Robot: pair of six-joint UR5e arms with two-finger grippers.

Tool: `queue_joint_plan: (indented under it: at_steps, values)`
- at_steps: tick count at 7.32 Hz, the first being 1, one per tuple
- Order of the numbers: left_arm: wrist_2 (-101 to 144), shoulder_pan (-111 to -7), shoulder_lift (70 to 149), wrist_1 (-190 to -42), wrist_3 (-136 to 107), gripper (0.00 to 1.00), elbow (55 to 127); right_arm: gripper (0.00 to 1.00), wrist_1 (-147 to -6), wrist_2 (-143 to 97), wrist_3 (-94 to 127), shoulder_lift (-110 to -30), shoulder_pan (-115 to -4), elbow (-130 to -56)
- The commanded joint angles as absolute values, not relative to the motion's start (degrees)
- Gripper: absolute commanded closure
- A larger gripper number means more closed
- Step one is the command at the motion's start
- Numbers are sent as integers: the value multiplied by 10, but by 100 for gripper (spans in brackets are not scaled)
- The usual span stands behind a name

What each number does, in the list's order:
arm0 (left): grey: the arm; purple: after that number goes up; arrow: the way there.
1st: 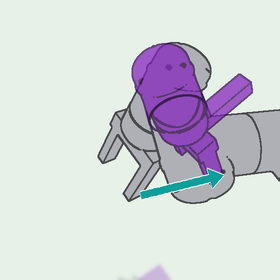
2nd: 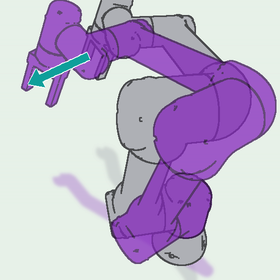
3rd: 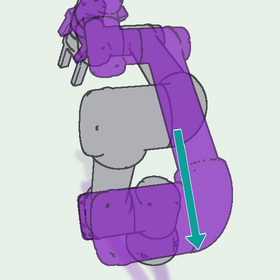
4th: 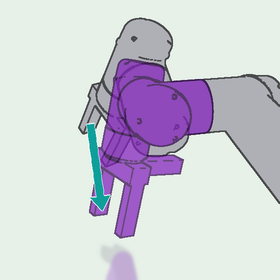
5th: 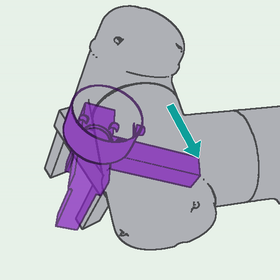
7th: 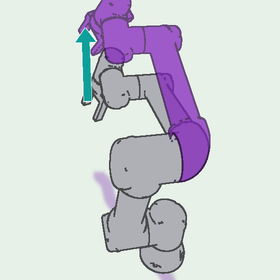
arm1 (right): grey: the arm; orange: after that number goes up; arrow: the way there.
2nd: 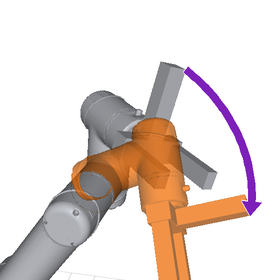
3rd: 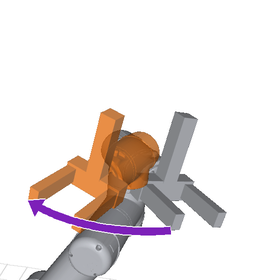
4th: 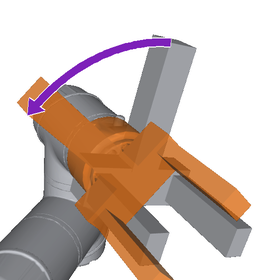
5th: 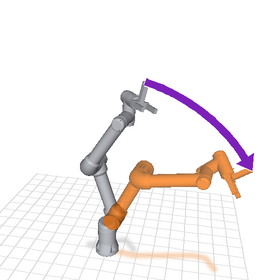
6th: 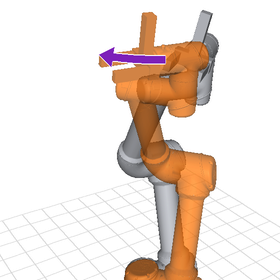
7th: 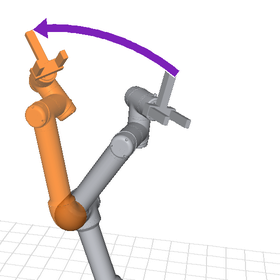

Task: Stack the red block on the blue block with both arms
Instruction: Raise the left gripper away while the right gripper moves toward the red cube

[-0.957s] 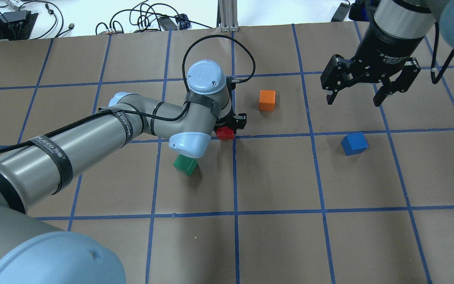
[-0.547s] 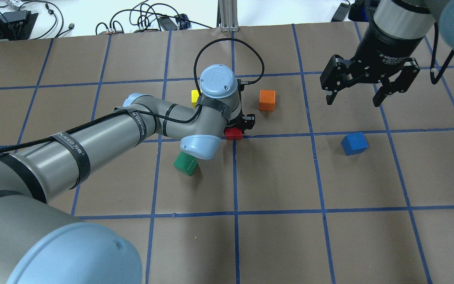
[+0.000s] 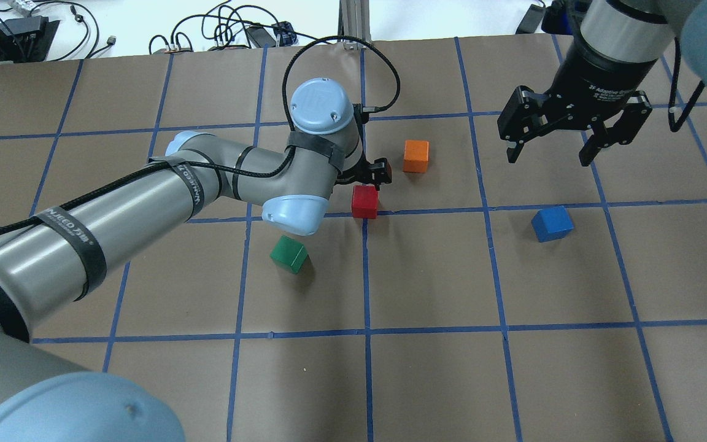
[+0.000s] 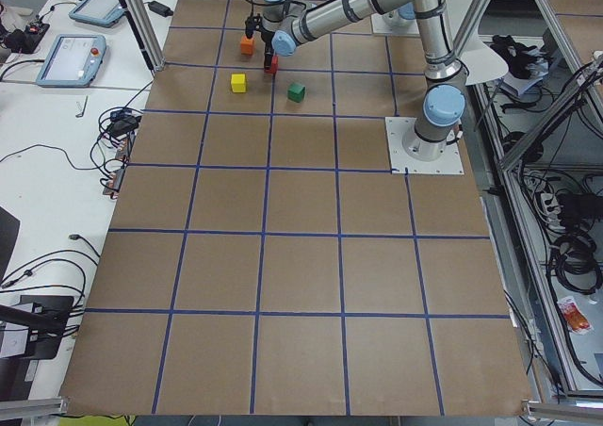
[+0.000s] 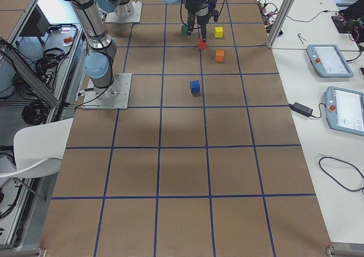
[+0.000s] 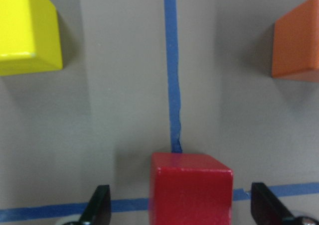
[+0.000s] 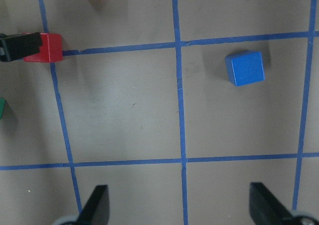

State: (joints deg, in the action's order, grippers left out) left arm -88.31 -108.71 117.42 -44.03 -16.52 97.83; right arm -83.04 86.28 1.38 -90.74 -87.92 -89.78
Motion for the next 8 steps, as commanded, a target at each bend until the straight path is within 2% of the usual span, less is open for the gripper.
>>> queue_joint_plan:
  at_steps: [1,3,5,6,8]
  values:
    - [-899,-1037,1101,-539,-44,0,987,0,-833,855,23,-906,-880,-898]
    - [-903,-961,1024,-624,66,0,984,0,-835,857,24,-890,-881,-896]
    - [-901,-920,950,-727,123,0,967,0,-941,852,71,-857,-889,-894]
    - [-898,-914,924,-773,123,0,942,0,-947,848,74,-843,-903,-894]
    - [-906,-918,900,-893,119,0,849,0,-1031,848,111,-795,-959,-896]
